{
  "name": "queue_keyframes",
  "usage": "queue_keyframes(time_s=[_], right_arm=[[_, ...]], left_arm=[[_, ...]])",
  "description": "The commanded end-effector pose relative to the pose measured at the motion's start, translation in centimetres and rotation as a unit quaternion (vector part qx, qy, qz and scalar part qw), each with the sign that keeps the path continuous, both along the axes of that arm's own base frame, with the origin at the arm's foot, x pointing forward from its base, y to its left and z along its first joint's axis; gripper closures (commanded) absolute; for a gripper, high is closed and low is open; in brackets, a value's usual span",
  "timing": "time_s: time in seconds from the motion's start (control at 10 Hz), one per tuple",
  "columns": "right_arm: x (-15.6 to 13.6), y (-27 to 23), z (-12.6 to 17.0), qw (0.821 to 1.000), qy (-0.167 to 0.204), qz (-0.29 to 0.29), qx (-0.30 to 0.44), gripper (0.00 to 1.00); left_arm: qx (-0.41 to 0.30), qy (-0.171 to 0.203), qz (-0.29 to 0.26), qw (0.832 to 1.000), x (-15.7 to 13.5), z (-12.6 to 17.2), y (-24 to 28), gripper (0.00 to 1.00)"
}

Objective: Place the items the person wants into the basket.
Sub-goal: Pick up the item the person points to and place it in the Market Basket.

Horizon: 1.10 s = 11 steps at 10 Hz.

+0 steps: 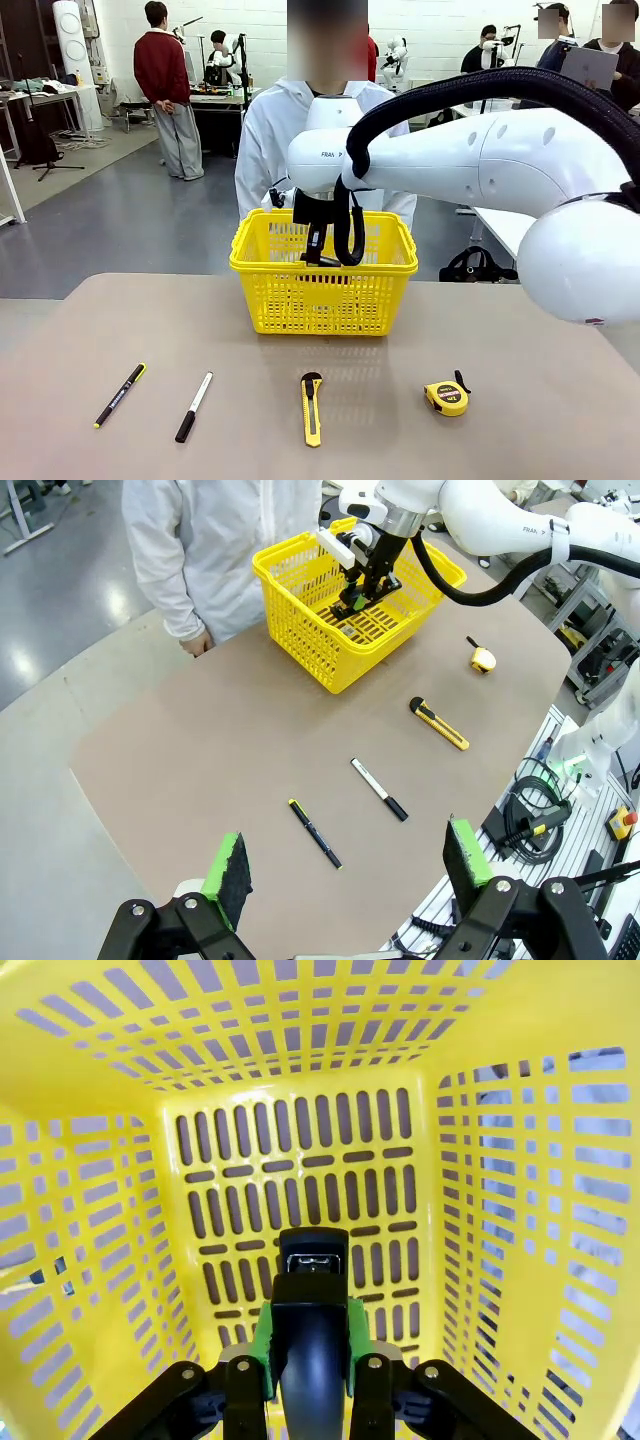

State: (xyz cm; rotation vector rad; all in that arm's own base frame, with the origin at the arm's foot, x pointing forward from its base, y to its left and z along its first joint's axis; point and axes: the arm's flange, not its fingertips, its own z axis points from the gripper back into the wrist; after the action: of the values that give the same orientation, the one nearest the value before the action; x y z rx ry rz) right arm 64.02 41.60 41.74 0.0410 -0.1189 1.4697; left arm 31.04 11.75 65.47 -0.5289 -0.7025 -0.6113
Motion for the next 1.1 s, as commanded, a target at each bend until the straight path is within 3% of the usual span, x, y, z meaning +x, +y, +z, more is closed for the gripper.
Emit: queue_keyframes(time_s=[0.0,0.1,0.3,0.8,1.0], right_arm=[[1.4,0.7,1.2,1.000,0.002,0.013,-0.010,0.68],[1.4,0.6,1.1,1.000,0.009,0.015,-0.011,0.15],[1.4,0.6,1.1,1.000,0.015,0.016,-0.010,0.00],[1.4,0.6,1.3,1.000,0.019,0.020,-0.010,0.00],[0.4,-0.1,3.2,1.000,0.019,0.008,-0.016,0.00]], left_arm=[[-0.003,-0.002,-0.007,1.000,0.0,0.1,0.1,0.00],[-0.003,-0.002,-0.007,1.000,0.0,0.1,0.1,0.00],[-0.003,-0.002,-0.007,1.000,0.0,0.1,0.1,0.00],[-0.003,-0.002,-0.007,1.000,0.0,0.1,0.1,0.00],[-0.003,-0.002,-0.007,1.000,0.0,0.1,0.1,0.00]])
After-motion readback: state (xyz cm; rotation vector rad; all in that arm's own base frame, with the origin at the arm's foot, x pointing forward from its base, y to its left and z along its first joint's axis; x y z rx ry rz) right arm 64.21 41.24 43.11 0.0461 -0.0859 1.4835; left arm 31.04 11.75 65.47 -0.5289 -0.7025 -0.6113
